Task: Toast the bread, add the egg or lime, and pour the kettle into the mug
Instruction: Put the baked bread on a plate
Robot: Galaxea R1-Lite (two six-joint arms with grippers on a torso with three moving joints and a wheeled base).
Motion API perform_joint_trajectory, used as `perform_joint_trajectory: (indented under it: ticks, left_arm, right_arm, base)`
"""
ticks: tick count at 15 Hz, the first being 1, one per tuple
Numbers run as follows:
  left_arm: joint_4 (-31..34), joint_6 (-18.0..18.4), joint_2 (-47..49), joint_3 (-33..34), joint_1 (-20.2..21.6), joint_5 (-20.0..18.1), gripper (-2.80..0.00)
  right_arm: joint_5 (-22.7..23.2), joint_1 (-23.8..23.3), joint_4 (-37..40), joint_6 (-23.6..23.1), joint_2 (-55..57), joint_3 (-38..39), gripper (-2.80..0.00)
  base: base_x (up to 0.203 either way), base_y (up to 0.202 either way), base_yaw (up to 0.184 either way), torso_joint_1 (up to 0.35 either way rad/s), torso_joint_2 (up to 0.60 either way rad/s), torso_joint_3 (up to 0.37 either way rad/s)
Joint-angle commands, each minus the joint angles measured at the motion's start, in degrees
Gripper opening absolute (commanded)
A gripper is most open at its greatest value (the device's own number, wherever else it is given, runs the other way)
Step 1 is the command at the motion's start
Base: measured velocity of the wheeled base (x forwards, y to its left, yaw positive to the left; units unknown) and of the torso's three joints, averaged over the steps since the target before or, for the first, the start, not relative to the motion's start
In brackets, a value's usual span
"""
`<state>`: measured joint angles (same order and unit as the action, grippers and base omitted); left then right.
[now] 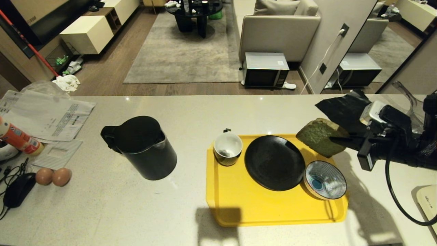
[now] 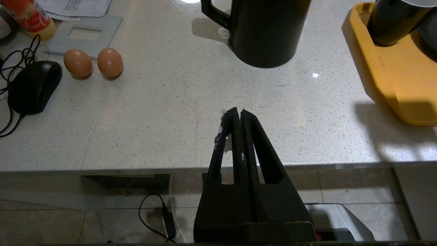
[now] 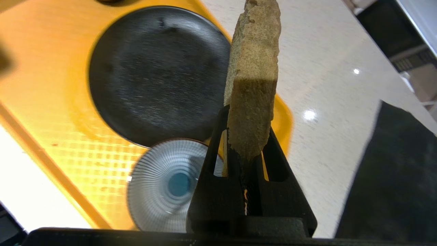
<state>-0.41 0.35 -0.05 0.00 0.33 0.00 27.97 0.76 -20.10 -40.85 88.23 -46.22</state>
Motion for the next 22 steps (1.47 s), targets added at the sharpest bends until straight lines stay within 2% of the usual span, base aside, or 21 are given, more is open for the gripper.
perform_joint_trajectory:
  ticks: [1, 7, 12, 17, 22]
  left_arm:
    - [0.0, 0.1, 0.0, 0.0, 0.0, 0.0, -2.80]
    - [0.0, 0.0, 0.0, 0.0, 0.0, 0.0, -2.80]
    - [0.0, 0.0, 0.0, 0.0, 0.0, 0.0, -2.80]
    - [0.0, 0.0, 0.0, 0.0, 0.0, 0.0, -2.80]
    - [0.0, 0.0, 0.0, 0.0, 0.0, 0.0, -2.80]
  right_arm:
    - [-0.1, 2.3, -4.5, -0.4, 1.9, 2.2, -2.80]
    - [-6.5, 7.0, -14.7, -0.5, 9.3, 2.2, -2.80]
    - [-11.9, 7.2, -18.9, -0.5, 14.0, 1.6, -2.80]
    - [-12.2, 7.6, -19.2, -0.6, 14.9, 2.3, -2.80]
    - [-12.1, 8.4, -19.4, -3.7, 16.4, 1.8, -2.80]
  base:
    - [0.000, 0.000, 0.000, 0.000, 0.00, 0.000]
    - [0.000, 0.000, 0.000, 0.000, 0.00, 0.000]
    - [0.000, 0.000, 0.000, 0.000, 0.00, 0.000]
    - [0.000, 0.000, 0.000, 0.000, 0.00, 0.000]
    - [0.000, 0.000, 0.000, 0.000, 0.00, 0.000]
